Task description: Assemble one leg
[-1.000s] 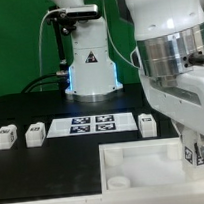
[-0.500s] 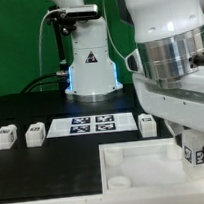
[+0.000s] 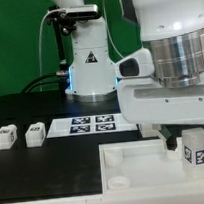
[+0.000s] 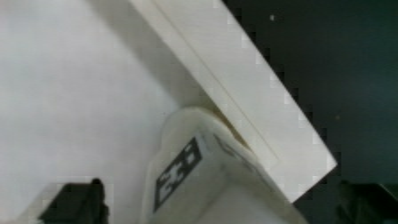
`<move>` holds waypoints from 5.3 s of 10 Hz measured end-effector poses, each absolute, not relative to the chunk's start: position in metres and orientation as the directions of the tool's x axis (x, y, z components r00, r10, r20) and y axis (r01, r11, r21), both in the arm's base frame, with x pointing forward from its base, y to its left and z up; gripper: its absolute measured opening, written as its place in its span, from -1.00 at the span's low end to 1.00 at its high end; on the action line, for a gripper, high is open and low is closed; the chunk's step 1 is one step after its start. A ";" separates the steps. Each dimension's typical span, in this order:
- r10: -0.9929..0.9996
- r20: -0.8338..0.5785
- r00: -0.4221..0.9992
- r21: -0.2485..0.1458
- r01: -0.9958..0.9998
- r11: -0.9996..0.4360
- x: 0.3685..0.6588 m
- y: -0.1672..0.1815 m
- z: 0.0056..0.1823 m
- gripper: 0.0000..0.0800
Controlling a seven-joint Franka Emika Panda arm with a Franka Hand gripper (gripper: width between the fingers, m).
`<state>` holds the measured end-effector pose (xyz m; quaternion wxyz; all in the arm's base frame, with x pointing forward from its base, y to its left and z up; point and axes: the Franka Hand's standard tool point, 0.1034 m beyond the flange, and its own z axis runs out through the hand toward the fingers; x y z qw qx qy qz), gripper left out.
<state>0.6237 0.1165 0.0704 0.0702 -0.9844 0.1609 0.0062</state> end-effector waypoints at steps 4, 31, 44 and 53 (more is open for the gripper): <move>0.078 0.047 0.996 -0.127 0.083 -0.988 0.627 0.108 0.070 0.62; -0.959 -0.208 0.191 -0.025 -0.982 -0.190 0.618 0.119 0.067 0.62; -0.912 -0.138 0.386 -0.067 -0.922 -0.380 0.624 0.120 0.067 -0.26; -0.931 -0.230 -0.285 0.030 -0.958 0.286 0.629 0.119 0.066 -0.08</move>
Offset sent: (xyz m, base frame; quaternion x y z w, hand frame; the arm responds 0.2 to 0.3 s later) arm 0.0000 0.0000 0.0000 0.0000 0.0000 0.0000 1.0000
